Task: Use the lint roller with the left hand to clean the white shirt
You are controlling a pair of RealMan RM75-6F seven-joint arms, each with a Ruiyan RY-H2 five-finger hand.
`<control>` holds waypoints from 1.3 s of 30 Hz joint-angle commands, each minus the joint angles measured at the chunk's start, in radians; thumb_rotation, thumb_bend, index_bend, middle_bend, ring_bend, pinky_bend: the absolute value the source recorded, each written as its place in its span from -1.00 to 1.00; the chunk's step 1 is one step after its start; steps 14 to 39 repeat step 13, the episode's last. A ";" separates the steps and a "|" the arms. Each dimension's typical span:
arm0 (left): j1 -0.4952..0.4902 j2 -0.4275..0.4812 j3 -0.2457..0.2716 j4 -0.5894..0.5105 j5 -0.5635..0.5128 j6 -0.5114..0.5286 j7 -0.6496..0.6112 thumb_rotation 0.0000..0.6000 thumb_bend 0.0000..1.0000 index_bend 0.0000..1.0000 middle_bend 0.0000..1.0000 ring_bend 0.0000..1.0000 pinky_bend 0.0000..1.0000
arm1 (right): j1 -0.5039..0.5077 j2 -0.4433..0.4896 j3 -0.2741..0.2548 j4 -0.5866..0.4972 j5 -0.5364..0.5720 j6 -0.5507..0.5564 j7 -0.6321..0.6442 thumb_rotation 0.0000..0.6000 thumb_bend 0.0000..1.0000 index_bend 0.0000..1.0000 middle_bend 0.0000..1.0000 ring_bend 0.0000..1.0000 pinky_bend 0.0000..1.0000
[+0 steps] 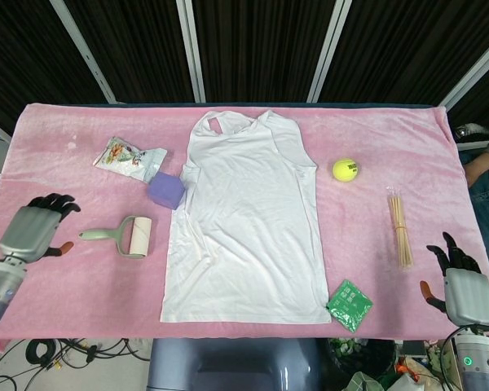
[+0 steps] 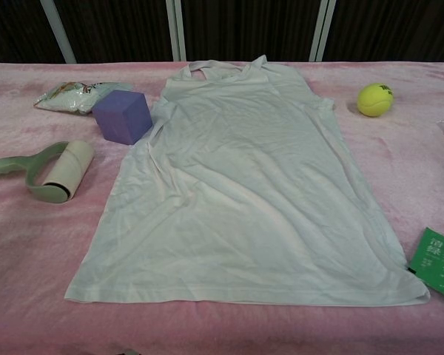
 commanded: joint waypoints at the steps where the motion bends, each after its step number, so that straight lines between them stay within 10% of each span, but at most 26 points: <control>1: 0.145 -0.049 0.026 0.071 0.096 0.158 -0.116 1.00 -0.57 -0.39 -0.67 -0.85 -0.70 | 0.002 0.001 -0.003 0.004 -0.015 0.001 0.002 1.00 -0.49 -0.50 -0.95 -0.68 -0.59; 9: 0.291 -0.164 0.016 0.201 0.141 0.300 -0.165 1.00 -0.57 -0.42 -0.72 -0.88 -0.79 | 0.011 0.011 -0.038 0.040 -0.135 0.009 0.030 1.00 -0.49 -0.52 -0.96 -0.69 -0.61; 39: 0.302 -0.165 0.002 0.219 0.132 0.282 -0.189 1.00 -0.57 -0.53 -0.74 -0.89 -0.80 | 0.011 0.013 -0.047 0.050 -0.157 0.011 0.042 1.00 -0.49 -0.54 -0.96 -0.70 -0.61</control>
